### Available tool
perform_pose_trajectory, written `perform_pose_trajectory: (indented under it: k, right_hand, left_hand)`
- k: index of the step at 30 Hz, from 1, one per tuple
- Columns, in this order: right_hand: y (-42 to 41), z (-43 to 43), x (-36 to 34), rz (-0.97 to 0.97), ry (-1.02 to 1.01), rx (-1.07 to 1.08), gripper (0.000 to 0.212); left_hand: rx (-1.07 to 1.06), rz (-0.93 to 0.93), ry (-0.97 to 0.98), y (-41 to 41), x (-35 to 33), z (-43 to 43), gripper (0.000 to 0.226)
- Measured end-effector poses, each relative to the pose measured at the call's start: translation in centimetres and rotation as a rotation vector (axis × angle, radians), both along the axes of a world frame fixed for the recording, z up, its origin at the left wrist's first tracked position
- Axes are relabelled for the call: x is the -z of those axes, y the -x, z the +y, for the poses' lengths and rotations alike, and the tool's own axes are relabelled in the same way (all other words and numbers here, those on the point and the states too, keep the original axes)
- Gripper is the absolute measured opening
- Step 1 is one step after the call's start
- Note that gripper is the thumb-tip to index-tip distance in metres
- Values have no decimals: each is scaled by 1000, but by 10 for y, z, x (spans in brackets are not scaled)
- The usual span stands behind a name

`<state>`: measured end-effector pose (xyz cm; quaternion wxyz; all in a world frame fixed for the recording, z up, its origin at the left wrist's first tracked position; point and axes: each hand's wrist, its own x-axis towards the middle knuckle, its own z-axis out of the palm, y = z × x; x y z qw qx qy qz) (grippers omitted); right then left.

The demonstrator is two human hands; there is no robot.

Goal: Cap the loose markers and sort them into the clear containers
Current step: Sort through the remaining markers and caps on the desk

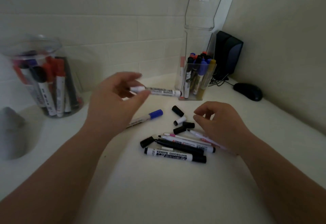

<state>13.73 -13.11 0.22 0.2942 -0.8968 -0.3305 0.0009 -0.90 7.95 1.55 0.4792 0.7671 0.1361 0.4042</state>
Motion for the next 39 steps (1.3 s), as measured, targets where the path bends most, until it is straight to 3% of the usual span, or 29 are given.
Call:
perform_pose_trajectory:
  k: [4,7,11,14,16,18,21,24,28,39]
  right_hand:
    - [-4,14,-8,47,167,-58,10]
    - [-9,20,-15,29,313,-133,12]
    - [-13,23,-17,47,372,-179,14]
    - [-16,16,-15,68,357,-192,13]
    - [-17,5,-16,92,265,-179,14]
    - [-16,-8,-20,174,46,-156,17]
    - [-7,-22,-26,412,-287,-254,16]
    - [3,-21,-26,589,-491,-388,15]
    - [5,-13,-18,601,-530,-493,13]
    - [8,-13,-18,547,-568,-484,14]
  left_hand:
    - [138,-398,566,-4,-7,5,40]
    - [155,-380,682,-2,-12,-1,32]
    - [94,-13,284,1,-4,-17,13]
    - [132,106,-82,-2,9,-21,11]
    - [171,172,-275,-6,15,-22,13]
    - [181,213,-376,-8,18,-21,16]
    - [183,206,-435,-8,18,-22,16]
    - [170,178,-450,-7,14,-25,14]
    - [177,148,-493,-4,10,-29,14]
    - [219,125,-495,-1,7,-30,12]
